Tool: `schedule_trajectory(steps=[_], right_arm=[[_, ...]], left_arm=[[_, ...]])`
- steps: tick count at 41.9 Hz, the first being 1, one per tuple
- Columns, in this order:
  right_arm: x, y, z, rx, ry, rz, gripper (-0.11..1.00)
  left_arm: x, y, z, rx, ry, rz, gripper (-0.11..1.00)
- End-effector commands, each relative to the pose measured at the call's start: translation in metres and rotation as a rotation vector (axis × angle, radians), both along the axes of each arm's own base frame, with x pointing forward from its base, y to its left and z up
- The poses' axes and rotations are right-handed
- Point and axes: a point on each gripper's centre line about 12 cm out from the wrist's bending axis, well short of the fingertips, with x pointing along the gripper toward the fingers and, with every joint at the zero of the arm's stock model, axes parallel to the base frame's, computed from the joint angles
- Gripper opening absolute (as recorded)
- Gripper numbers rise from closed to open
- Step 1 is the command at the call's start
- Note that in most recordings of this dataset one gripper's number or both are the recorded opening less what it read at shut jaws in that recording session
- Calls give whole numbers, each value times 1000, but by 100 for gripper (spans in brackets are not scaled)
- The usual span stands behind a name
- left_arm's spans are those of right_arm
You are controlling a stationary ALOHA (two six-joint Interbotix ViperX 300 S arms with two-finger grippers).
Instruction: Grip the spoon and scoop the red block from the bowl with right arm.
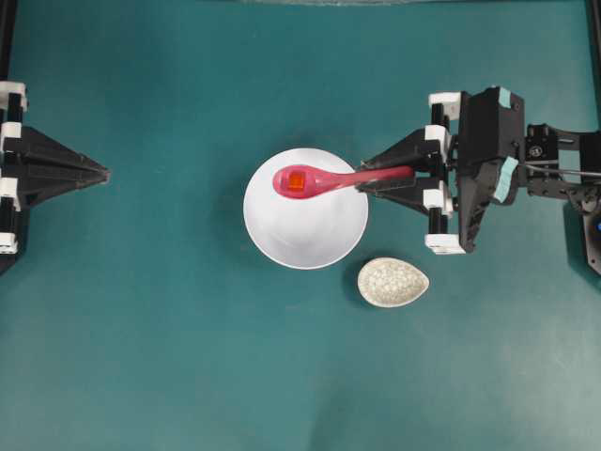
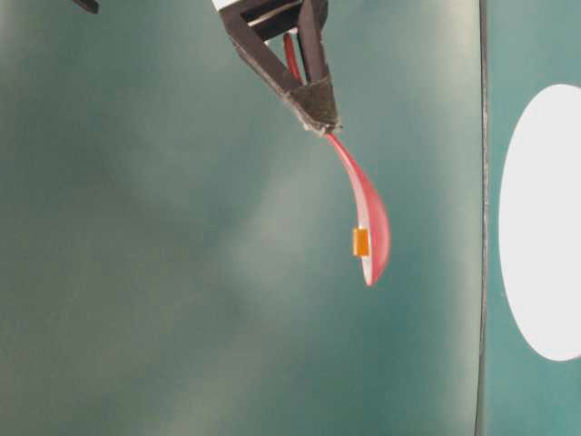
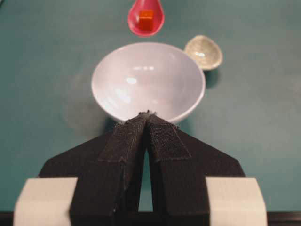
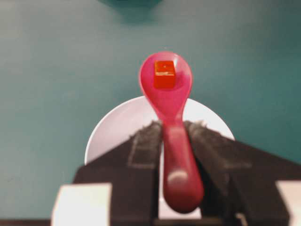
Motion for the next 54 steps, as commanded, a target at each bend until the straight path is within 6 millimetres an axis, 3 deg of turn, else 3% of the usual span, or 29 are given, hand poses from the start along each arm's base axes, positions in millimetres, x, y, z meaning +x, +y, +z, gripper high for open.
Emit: schedule_trajectory(steps=[1, 32, 54], right_arm=[[4, 1, 13, 2, -45, 0, 24], [-7, 1, 31, 1, -110, -4, 24], [-8, 1, 31, 2, -109, -4, 24]], left_arm=[[3, 0, 11, 4, -23, 1, 0], [3, 0, 8, -11, -5, 4, 0], [3, 0, 8, -13, -5, 5, 0]])
